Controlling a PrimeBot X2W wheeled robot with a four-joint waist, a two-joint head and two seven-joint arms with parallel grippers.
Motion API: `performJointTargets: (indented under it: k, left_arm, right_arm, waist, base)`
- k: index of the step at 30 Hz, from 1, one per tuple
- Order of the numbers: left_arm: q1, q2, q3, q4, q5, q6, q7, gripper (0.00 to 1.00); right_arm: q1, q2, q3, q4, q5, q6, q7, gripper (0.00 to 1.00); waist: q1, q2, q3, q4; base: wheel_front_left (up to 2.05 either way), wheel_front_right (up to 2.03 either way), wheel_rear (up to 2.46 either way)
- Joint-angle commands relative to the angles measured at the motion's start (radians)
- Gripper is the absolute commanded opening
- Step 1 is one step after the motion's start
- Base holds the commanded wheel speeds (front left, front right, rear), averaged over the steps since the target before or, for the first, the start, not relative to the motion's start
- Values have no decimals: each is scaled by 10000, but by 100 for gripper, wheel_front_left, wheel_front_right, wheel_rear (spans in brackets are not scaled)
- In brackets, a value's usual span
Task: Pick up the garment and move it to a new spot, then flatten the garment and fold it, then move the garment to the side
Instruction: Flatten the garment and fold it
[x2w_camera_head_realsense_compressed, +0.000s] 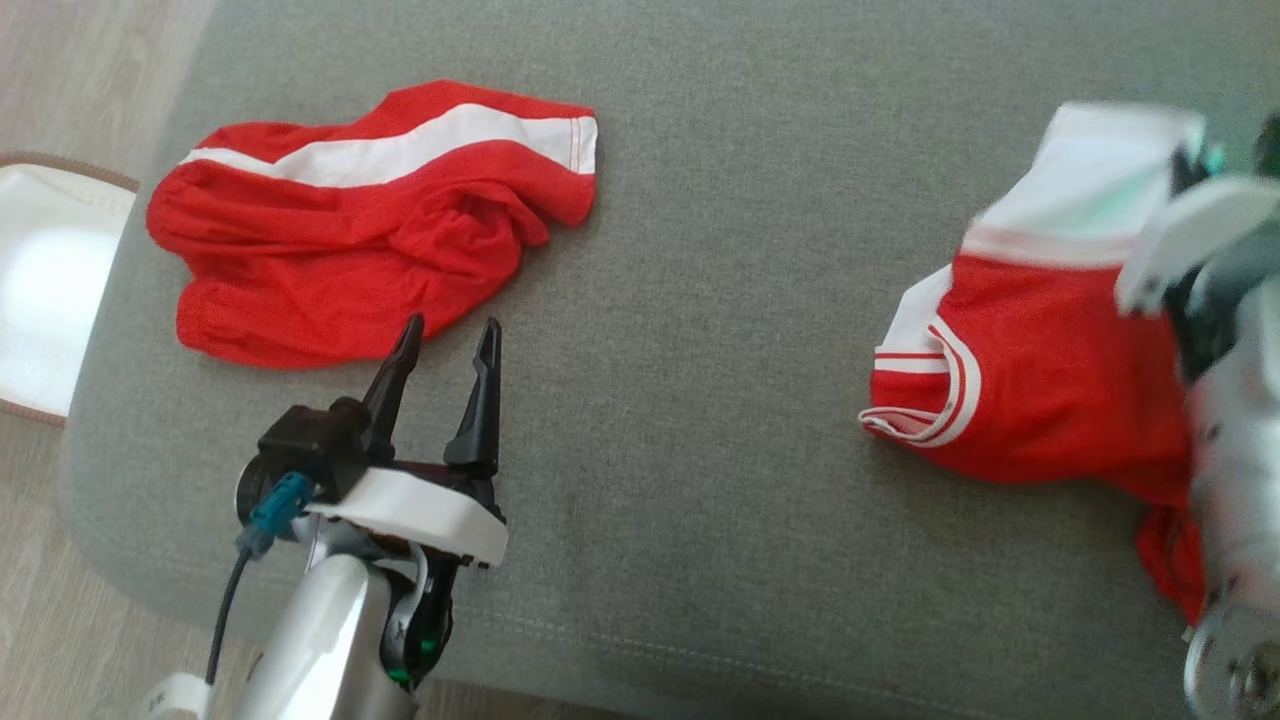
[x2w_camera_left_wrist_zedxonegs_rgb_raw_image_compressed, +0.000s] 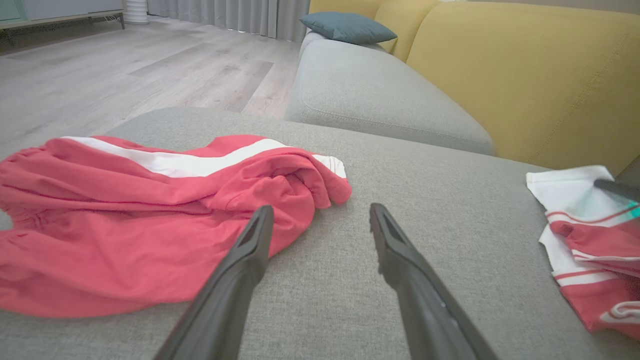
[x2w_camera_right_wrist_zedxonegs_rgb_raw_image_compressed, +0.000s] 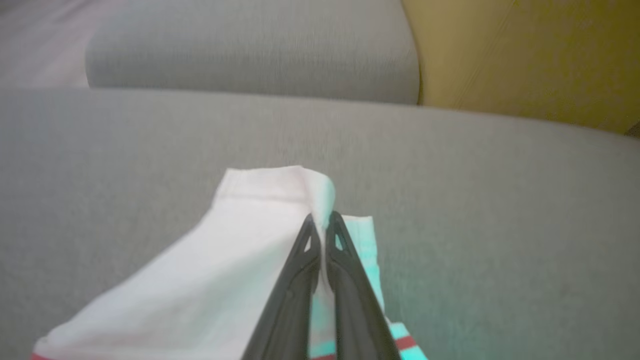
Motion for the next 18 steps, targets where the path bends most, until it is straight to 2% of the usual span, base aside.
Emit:
performJointTargets:
  k: [1, 9, 14, 18]
  left_arm:
    - [-186, 78, 312, -258, -28, -12, -122, 100]
    - [-69, 78, 240, -263, -117, 54, -122, 100]
    - [108, 78, 291, -277, -166, 144, -122, 100]
    - [270, 78, 354, -298, -215, 234, -122, 100]
  right_arm:
    - [-1080, -168, 253, -431, 71, 39, -427, 0]
    - [-3697, -870, 14, -1198, -615, 39, -2393, 0]
    - [-4550, -718, 332, -1483, -1057, 39, -3118, 0]
    - [-4755, -309, 901, -1693, -1006, 39, -3352, 0]
  waist:
    - [0, 0, -107, 5]
    - [0, 0, -539, 184]
    - [0, 0, -834, 181]
    - [0, 0, -1038, 69]
  base:
    - [0, 0, 0]
    - [0, 0, 0]
    - [0, 0, 0]
    - [0, 0, 0]
